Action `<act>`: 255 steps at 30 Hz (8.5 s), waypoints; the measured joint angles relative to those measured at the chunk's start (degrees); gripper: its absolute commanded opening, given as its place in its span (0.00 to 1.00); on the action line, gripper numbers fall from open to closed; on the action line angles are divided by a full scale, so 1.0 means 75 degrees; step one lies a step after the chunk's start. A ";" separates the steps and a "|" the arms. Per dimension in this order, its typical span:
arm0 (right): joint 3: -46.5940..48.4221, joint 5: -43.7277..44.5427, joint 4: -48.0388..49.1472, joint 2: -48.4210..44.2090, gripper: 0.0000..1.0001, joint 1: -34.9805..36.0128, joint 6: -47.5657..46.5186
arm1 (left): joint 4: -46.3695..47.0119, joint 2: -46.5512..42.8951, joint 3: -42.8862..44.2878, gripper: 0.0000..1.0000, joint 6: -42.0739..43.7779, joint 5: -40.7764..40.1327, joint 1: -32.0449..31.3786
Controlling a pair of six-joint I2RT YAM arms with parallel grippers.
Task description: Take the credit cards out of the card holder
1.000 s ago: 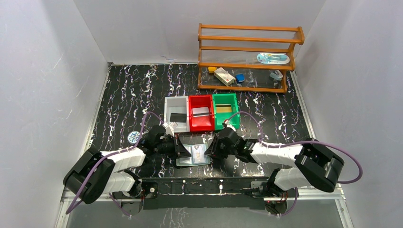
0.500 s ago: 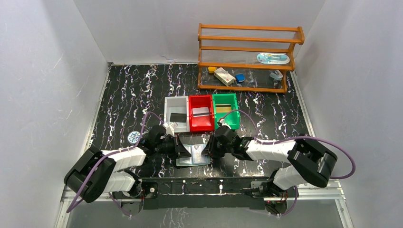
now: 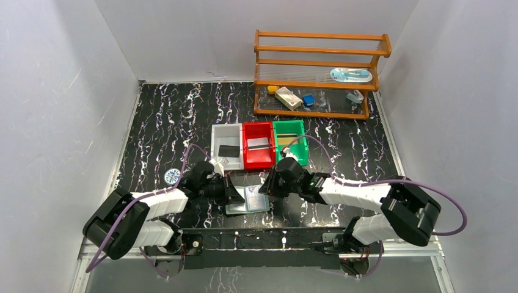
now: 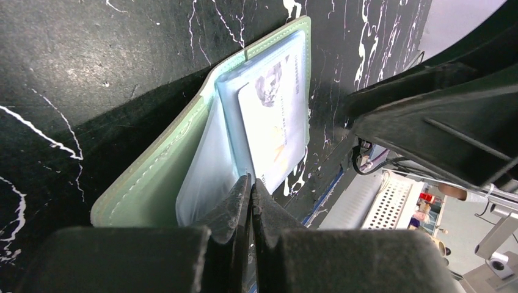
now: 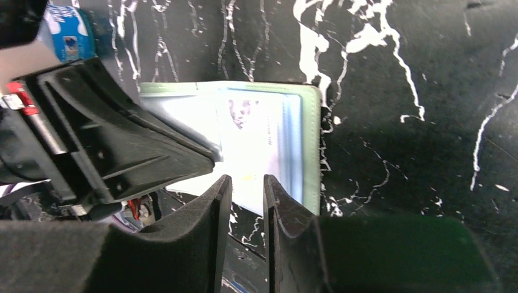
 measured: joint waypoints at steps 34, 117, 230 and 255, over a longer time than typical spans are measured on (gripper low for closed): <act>-0.0172 -0.0839 0.1504 0.1241 0.22 -0.0157 0.0344 | 0.1282 0.0460 -0.0513 0.15 -0.1451 -0.0259 0.0058; -0.0207 -0.1326 0.2005 0.1647 0.16 -0.0160 0.0752 | -0.0073 -0.0417 -0.0256 0.00 -0.0204 -0.0545 0.0224; -0.0434 -0.1037 0.2250 0.1521 0.03 -0.0140 0.1131 | 0.1763 -0.1005 -0.1428 0.08 -0.2623 -0.0886 0.0061; -0.0667 -0.0711 0.1932 0.1081 0.04 -0.0099 0.1198 | -0.0099 -0.1530 -0.0880 0.00 -0.1405 -0.0854 0.0061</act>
